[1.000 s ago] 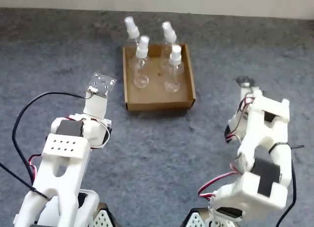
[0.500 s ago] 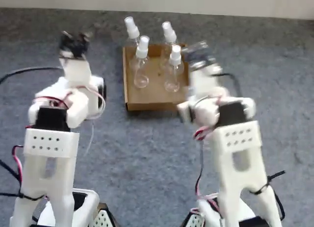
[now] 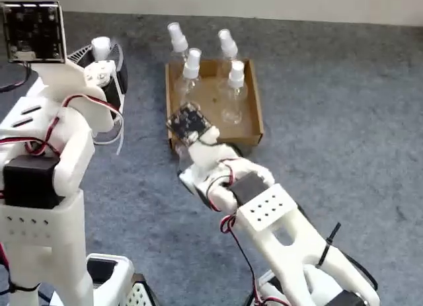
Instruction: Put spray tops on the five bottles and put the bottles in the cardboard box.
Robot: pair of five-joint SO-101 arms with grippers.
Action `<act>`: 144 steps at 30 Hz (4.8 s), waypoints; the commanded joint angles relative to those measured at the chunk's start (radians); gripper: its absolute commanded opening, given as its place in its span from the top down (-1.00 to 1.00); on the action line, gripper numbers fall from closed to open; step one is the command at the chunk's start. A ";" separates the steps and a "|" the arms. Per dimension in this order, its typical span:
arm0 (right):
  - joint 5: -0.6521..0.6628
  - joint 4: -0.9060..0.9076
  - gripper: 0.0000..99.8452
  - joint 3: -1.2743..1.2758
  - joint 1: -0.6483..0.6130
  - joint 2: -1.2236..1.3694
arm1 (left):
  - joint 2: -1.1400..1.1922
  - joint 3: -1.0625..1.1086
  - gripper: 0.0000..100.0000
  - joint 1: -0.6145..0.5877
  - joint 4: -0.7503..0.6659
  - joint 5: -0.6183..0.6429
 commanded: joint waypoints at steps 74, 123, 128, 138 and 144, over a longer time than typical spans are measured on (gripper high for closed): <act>-0.115 -0.466 0.99 0.217 -0.236 -0.035 | -0.923 0.900 0.99 0.053 -0.347 0.292; -0.207 -0.461 0.99 0.404 -0.054 -0.420 | -0.912 1.256 0.78 0.338 -0.404 0.052; -0.207 -0.464 0.99 0.404 -0.053 -0.420 | -0.937 1.201 0.77 0.308 -0.311 0.051; -0.207 -0.464 0.99 0.404 -0.058 -0.418 | -1.109 1.159 0.63 0.251 -0.212 0.049; -0.207 -0.464 0.99 0.410 -0.061 -0.420 | -1.107 1.176 0.73 0.079 -0.298 0.051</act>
